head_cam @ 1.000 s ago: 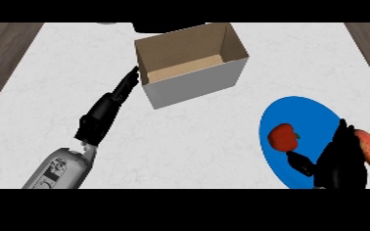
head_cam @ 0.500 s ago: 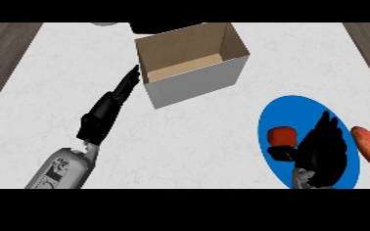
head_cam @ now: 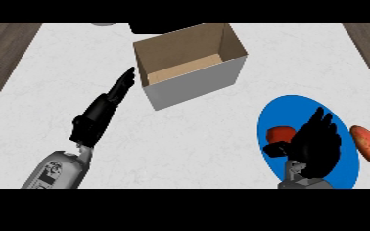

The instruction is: Pick the bell pepper from the plate and place it in the cardboard box

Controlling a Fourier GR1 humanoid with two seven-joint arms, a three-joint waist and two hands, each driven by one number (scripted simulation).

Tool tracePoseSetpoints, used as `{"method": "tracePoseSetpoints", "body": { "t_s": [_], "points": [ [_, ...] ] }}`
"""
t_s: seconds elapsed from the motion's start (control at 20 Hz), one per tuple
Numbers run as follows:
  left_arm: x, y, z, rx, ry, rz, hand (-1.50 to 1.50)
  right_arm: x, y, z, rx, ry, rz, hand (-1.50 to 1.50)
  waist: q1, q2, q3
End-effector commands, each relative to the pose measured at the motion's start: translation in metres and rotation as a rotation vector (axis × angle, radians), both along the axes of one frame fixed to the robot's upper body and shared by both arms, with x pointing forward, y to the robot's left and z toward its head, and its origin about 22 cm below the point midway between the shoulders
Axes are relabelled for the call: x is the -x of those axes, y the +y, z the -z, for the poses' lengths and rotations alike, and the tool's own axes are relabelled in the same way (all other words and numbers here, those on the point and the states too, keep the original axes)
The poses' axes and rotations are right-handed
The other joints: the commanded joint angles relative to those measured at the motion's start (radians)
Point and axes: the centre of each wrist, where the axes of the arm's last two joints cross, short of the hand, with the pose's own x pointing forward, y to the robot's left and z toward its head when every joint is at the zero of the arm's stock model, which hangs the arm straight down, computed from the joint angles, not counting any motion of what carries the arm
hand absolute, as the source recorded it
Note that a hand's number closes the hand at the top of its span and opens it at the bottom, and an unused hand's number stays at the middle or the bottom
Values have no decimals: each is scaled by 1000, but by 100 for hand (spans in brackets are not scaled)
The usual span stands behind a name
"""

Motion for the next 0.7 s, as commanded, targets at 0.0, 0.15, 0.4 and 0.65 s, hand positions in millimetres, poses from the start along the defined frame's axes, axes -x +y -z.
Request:
{"method": "tracePoseSetpoints", "body": {
  "t_s": [0.0,0.15,0.4,0.65],
  "points": [
    [7,-10,1,11,2,-8,0,0,-1,9,-33,103,154,-150,-1,-1,1],
    [-3,-29,-1,-3,-9,-12,0,-16,-4,-3,-61,105,143,-150,-5,1,1],
    [-1,9,-6,-15,3,-21,0,-13,-1,13,-78,148,167,-150,2,0,1],
    [4,-17,3,-1,9,-16,0,-16,14,24,-100,145,160,-150,3,0,1]
  ]
}}
